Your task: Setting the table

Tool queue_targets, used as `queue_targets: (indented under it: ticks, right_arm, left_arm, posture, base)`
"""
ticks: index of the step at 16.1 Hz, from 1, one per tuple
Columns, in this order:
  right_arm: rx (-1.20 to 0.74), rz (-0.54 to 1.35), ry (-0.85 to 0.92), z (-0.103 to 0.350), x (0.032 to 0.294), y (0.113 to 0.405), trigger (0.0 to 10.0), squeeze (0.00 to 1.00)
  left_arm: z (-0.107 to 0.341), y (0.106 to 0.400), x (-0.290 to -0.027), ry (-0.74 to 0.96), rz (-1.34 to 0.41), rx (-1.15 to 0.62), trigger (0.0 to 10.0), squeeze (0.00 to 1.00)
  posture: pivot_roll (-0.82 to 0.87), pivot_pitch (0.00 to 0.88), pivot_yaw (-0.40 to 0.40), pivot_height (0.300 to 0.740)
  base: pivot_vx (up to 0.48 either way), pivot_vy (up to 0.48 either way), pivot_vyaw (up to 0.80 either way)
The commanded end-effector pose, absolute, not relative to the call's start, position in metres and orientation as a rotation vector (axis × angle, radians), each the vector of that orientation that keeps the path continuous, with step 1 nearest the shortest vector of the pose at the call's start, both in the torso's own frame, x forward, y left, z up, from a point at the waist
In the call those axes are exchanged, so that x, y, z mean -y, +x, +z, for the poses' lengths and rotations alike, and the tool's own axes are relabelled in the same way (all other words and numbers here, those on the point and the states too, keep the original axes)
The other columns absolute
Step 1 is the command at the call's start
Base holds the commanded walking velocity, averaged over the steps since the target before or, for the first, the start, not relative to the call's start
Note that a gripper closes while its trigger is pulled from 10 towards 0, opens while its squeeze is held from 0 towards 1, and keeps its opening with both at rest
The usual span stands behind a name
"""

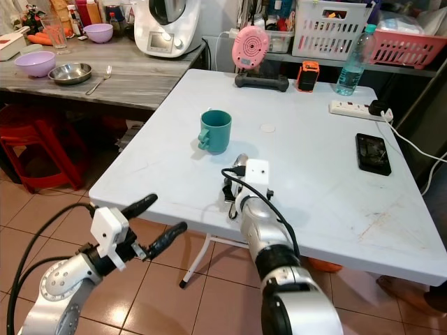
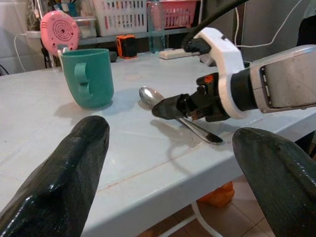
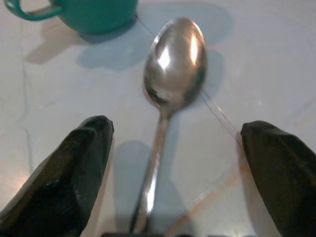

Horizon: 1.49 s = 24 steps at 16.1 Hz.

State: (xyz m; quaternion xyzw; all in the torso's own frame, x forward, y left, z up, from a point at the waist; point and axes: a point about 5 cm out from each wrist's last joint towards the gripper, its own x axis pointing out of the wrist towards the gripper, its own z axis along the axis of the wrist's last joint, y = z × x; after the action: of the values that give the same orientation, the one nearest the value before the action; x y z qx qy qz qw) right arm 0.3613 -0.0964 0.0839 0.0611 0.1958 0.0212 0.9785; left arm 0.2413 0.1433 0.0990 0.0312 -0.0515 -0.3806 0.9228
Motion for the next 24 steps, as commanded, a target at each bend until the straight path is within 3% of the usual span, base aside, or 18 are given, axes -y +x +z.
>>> queue_targets:
  ticks: [1, 2, 3, 4, 24]
  right_arm:
    - [-0.376, 0.061, 0.104, 0.092, 0.094, 0.366, 10.0, 0.0]
    - [-0.376, 0.077, 0.087, 0.094, 0.092, 0.368, 5.5, 0.0]
    - [-0.38, 0.081, 0.074, 0.094, 0.091, 0.369, 3.9, 0.0]
    - [-0.383, 0.082, 0.069, 0.093, 0.091, 0.369, 0.3, 0.0]
    - [-0.556, -0.008, 0.006, 0.039, 0.129, 0.34, 0.0, 0.0]
  left_arm:
    - [0.102, 0.241, -0.142, 0.071, -0.797, 0.105, 10.0, 0.0]
    - [0.103, 0.24, -0.141, 0.069, -0.802, 0.104, 10.0, 0.0]
    - [0.104, 0.24, -0.141, 0.068, -0.803, 0.104, 10.0, 0.0]
    - [0.105, 0.24, -0.14, 0.067, -0.803, 0.104, 10.0, 0.0]
    - [0.098, 0.24, -0.139, 0.075, -0.872, 0.053, 10.0, 0.0]
  posture:
    - [0.03, 0.0, -0.012, 0.74]
    - [0.04, 0.0, -0.012, 0.74]
    - [0.04, 0.0, -0.012, 0.74]
    - [0.04, 0.0, -0.012, 0.74]
    - [0.03, 0.0, -0.004, 0.74]
  base:
    - [0.0, 0.0, 0.0]
    - [0.0, 0.0, 0.0]
    - [0.0, 0.0, 0.0]
    - [0.0, 0.0, 0.0]
    - [0.0, 0.0, 0.0]
